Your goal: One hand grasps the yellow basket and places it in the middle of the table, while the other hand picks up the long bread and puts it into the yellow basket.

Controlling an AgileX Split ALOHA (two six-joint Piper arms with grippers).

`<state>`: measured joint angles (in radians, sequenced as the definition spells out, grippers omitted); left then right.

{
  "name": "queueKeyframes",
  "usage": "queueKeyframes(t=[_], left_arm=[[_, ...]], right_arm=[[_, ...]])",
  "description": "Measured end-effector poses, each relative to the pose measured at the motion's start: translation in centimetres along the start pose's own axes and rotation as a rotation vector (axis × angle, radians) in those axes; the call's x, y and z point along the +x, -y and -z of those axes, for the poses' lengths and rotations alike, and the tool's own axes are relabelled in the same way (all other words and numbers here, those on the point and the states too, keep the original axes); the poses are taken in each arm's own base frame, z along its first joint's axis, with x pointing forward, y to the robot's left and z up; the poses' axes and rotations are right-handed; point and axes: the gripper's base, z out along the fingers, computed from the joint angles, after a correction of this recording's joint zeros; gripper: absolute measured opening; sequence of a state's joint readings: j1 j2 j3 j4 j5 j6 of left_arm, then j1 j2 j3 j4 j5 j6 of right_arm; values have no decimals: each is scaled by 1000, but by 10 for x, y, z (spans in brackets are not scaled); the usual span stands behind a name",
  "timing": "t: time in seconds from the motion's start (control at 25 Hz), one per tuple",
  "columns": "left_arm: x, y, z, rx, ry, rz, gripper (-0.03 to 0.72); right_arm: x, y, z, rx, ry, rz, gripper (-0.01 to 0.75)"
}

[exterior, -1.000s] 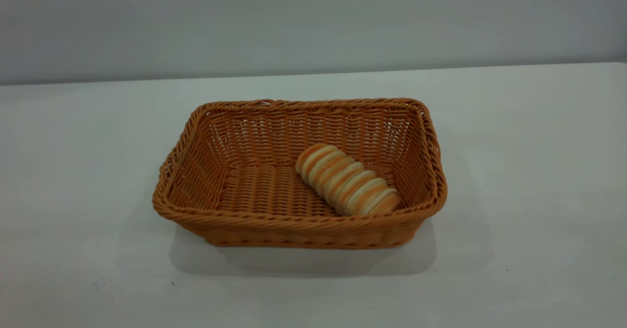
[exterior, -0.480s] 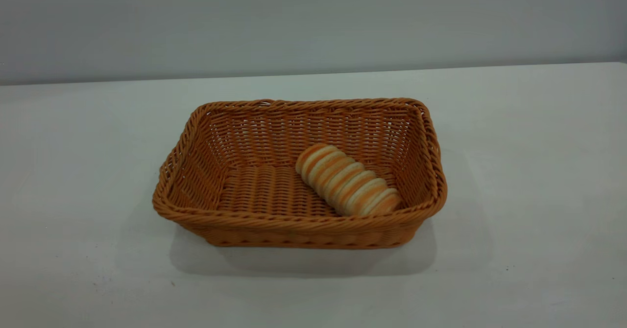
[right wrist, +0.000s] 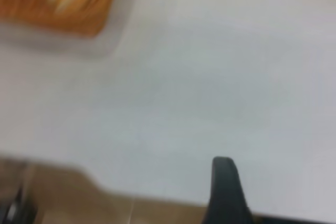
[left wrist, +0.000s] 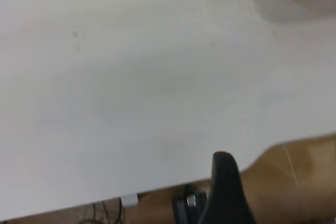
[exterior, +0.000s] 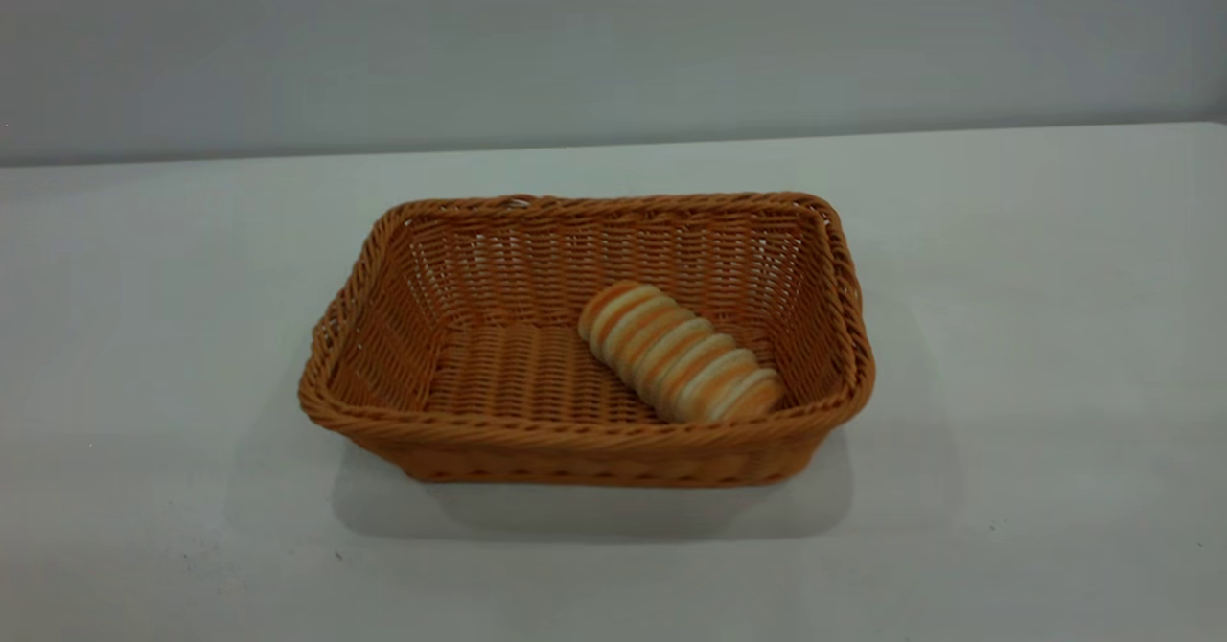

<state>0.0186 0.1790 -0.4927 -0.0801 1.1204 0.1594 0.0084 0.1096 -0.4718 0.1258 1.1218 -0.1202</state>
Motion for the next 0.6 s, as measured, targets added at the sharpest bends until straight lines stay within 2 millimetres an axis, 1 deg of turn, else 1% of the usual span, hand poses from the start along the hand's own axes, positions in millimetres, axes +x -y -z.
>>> queueKeyframes(t=[0.16,0.36,0.6], left_arm=[[10,2,8,-24,82,7,582],[21,4,16,-37,171,0,582],[22,5,17,-38,179,-1,582]], right_arm=[[11,-3,13,38,107,-10,571],[12,-3,14,38,110,-9,571],[12,-3,14,38,110,-10,571]])
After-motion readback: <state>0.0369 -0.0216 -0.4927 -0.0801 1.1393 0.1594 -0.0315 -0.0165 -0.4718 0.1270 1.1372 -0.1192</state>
